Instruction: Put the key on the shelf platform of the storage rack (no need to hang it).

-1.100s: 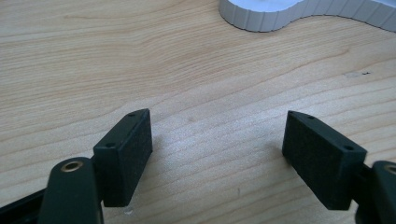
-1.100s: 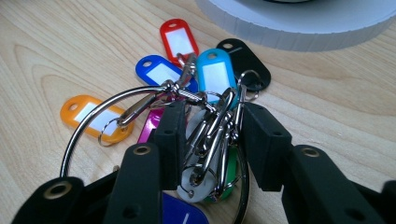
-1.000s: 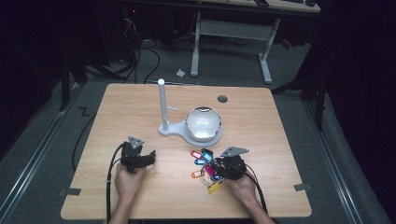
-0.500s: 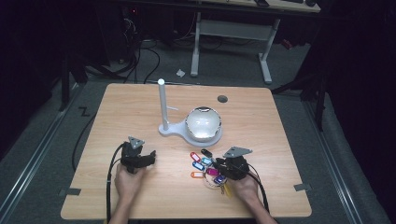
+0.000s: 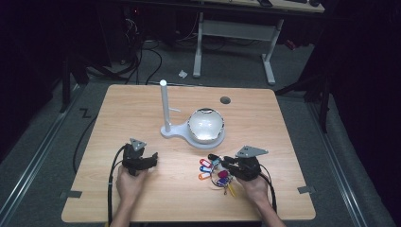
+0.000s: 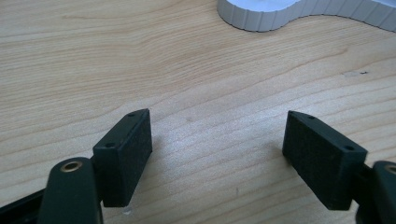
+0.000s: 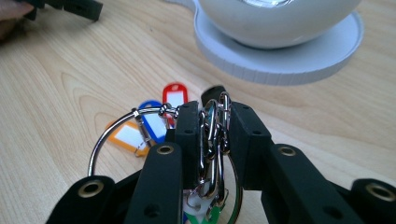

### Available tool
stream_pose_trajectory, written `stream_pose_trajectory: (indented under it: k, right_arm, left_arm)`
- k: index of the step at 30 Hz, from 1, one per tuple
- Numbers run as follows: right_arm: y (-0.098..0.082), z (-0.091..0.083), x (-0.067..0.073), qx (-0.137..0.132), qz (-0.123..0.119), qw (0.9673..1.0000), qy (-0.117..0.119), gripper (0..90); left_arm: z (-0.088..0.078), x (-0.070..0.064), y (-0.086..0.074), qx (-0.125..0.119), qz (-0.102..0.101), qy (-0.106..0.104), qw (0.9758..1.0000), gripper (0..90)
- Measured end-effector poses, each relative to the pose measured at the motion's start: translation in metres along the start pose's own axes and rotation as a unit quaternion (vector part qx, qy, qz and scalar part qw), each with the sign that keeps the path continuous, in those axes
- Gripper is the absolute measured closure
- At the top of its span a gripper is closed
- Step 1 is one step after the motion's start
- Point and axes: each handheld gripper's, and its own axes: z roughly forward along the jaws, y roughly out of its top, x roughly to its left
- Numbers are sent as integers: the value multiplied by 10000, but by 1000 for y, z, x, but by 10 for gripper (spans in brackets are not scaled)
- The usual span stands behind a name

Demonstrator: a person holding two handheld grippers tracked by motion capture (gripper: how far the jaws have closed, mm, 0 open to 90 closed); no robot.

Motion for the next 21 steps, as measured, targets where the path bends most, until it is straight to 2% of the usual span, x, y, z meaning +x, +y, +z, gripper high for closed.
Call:
stream_pose_trajectory:
  k: [11, 15, 21]
  right_arm:
    - [18, -27, -3, -340, -142, 9993, -52, 749]
    - [24, -34, -6, -454, -111, 9989, -9, 749]
    - [37, -47, -8, -550, -202, 9983, -37, 750]
  left_arm:
    - [0, -1, 0, 8, -38, 19, 10000, 246]
    - [0, -1, 0, 8, -48, 24, 10000, 245]
    - [0, -1, 0, 11, -49, 22, 10000, 245]
